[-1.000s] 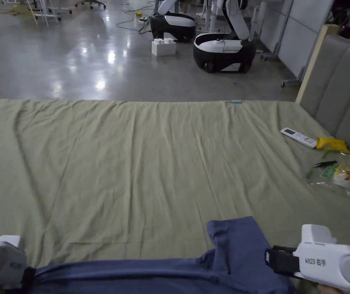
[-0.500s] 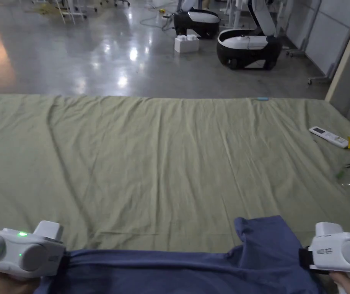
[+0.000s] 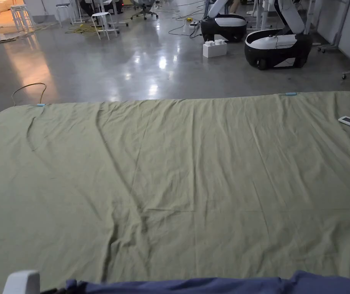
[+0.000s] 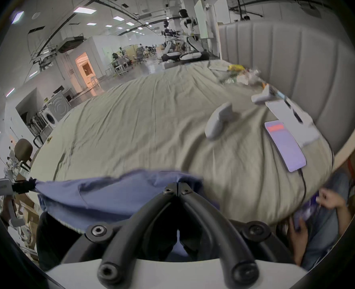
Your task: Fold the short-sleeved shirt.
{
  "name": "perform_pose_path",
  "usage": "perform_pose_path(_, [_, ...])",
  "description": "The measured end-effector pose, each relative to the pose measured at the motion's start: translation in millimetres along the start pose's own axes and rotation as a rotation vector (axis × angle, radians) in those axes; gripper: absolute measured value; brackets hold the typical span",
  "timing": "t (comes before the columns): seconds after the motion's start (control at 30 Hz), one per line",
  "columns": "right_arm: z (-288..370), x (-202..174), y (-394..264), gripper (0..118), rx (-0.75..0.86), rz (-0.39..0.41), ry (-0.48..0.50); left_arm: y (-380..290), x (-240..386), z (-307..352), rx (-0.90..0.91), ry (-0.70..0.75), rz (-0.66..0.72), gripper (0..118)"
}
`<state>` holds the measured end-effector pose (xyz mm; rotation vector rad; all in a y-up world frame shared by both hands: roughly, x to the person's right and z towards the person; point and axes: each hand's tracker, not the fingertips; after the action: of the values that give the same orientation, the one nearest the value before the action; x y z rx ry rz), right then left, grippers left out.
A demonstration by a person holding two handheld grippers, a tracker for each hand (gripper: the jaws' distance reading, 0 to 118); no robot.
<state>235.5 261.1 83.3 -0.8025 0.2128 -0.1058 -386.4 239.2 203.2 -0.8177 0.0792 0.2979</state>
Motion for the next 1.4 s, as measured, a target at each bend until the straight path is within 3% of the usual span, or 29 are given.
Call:
perform_pose_path(0.2, [-8,-1,-37,0,-0.071,-0.027,-0.034,-39,-3,-15,-0.059,0.003,0.079,8])
perform_pose_path(0.27, [-14,-9,-39,2,-0.091,-0.008,-0.049,-37,-12,-23,-0.059,0.026,0.066,20])
perform_pose_path(0.3, [-15,-13,-39,11,-0.091,0.019,-0.059,-38,-11,-25,-0.058,0.048,0.043,38])
perform_pose_path(0.33, [-16,-11,-40,45,-0.094,0.04,-0.068,-38,-9,-25,-0.051,0.072,0.017,67])
perform_pose_path(0.37, [-14,-13,-40,70,-0.08,0.069,-0.105,-36,-10,-24,-0.039,0.097,-0.007,86])
perform_pose_path(0.4, [-13,-15,-39,80,-0.068,0.088,-0.125,-35,-9,-20,-0.037,0.084,0.009,99])
perform_pose_path(0.5, [-10,5,-36,77,-0.005,0.076,-0.1,-23,-2,10,0.081,0.1,-0.018,100])
perform_pose_path(0.7, [47,-18,-4,77,0.271,0.022,-0.041,6,69,100,0.51,0.192,-0.266,100])
perform_pose_path(0.83, [98,-65,16,78,0.481,0.102,0.052,19,119,153,0.671,0.151,-0.307,102])
perform_pose_path(1.0, [130,-109,26,77,0.654,0.195,0.087,25,150,173,0.752,0.142,-0.232,102])
perform_pose_path(1.1, [136,-122,30,61,0.661,0.2,0.149,29,161,172,0.759,0.164,-0.25,97])
perform_pose_path(1.17, [139,-129,31,35,0.684,0.224,0.161,29,168,177,0.798,0.199,-0.298,68])
perform_pose_path(1.2, [140,-133,31,24,0.691,0.232,0.154,29,169,178,0.807,0.183,-0.309,46])
perform_pose_path(1.23, [141,-137,31,15,0.702,0.243,0.152,30,170,180,0.813,0.15,-0.317,15])
perform_pose_path(1.27, [142,-139,31,9,0.713,0.251,0.155,33,173,180,0.813,0.126,-0.319,5])
perform_pose_path(1.33, [142,-143,29,1,0.73,0.256,0.162,36,175,181,0.763,0.123,-0.295,0])
perform_pose_path(1.4, [143,-146,30,1,0.743,0.273,0.159,35,177,180,0.764,0.125,-0.292,0])
